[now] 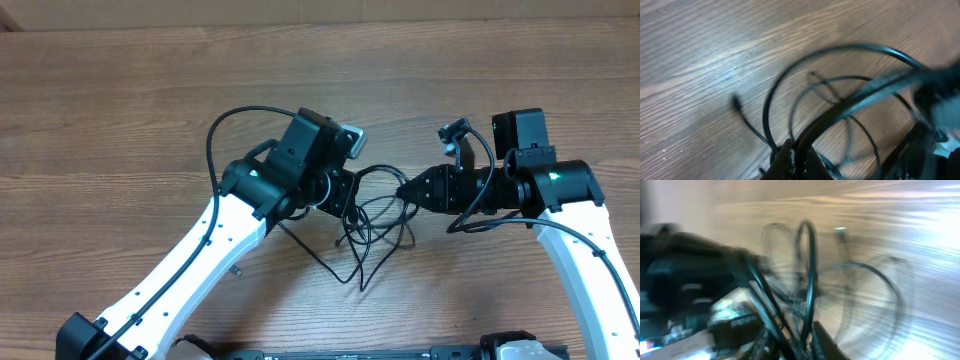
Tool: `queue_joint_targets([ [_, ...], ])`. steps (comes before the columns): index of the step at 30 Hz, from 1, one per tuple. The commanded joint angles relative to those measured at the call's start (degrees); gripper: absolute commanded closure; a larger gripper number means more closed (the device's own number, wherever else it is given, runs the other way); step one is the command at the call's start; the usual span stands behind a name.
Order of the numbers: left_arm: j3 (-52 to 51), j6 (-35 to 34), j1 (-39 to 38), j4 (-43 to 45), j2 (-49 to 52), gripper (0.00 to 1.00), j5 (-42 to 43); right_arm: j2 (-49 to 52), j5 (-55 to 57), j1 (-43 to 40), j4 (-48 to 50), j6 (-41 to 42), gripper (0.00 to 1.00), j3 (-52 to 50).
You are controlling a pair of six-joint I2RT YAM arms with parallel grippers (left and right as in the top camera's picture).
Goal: Untangle cables
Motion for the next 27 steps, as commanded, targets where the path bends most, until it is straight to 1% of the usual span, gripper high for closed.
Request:
queue_joint_targets([
  [1,-0.4,-1.9,2.7,0.3,-4.5,0.96,-0.2,0.0,16.5,0.2,-0.1,6.8,0.77,0.3],
  [2,-0.4,-3.2,3.5,0.5,-5.4,0.96,-0.1,0.0,17.0,0.2,-0.1,7.6,0.72,0.1],
  [3,-0.4,-4.6,4.3,0.7,-6.2,0.96,-0.1,0.0,17.0,0.2,-0.1,8.0,0.62,-0.2],
  [4,-0.4,-6.2,5.1,0.9,-7.1,0.96,-0.1,0.0,17.0,0.2,-0.1,8.7,0.55,-0.3],
  [5,-0.4,-8.0,6.1,0.9,-8.2,0.96,-0.1,0.0,15.6,0.2,-0.5,8.9,0.5,-0.5],
  [6,-0.4,-8.8,6.7,0.9,-8.7,0.96,-0.2,0.0,14.2,0.2,-0.7,8.9,0.48,-0.5],
  [10,-0.4,-12.6,7.5,0.8,-9.3,0.96,-0.2,0.0,4.8,0.3,-1.2,8.9,0.45,-0.6],
  [12,-0.5,-13.0,7.4,0.8,-9.2,0.96,-0.2,0.0,1.2,1.1,-0.9,8.9,0.44,-0.6],
  [13,-0.5,-13.0,7.3,0.8,-9.2,0.96,-0.1,0.0,0.3,1.7,-0.7,8.9,0.42,-0.6],
  [15,-0.5,-13.2,7.3,0.8,-9.2,0.96,1.1,0.0,-0.2,3.3,0.4,9.2,0.35,-0.6],
  [17,-0.4,-12.1,7.3,1.1,-9.2,0.96,2.8,0.0,1.0,5.5,2.3,11.3,0.27,-0.6],
  [19,-0.3,-8.5,7.5,1.2,-9.4,0.96,4.5,0.1,4.2,7.9,4.4,15.5,0.26,-0.6],
  [22,1.1,-4.7,8.4,1.2,-10.8,0.96,6.9,1.3,14.7,12.3,7.5,23.6,0.23,-0.6],
  [25,2.8,-2.1,9.6,1.2,-13.3,0.96,9.0,2.8,19.5,14.2,10.1,25.4,0.22,-0.6],
  [27,4.0,-1.5,10.3,1.1,-15.4,0.96,9.2,4.2,19.8,14.8,12.3,25.4,0.23,-0.6],
])
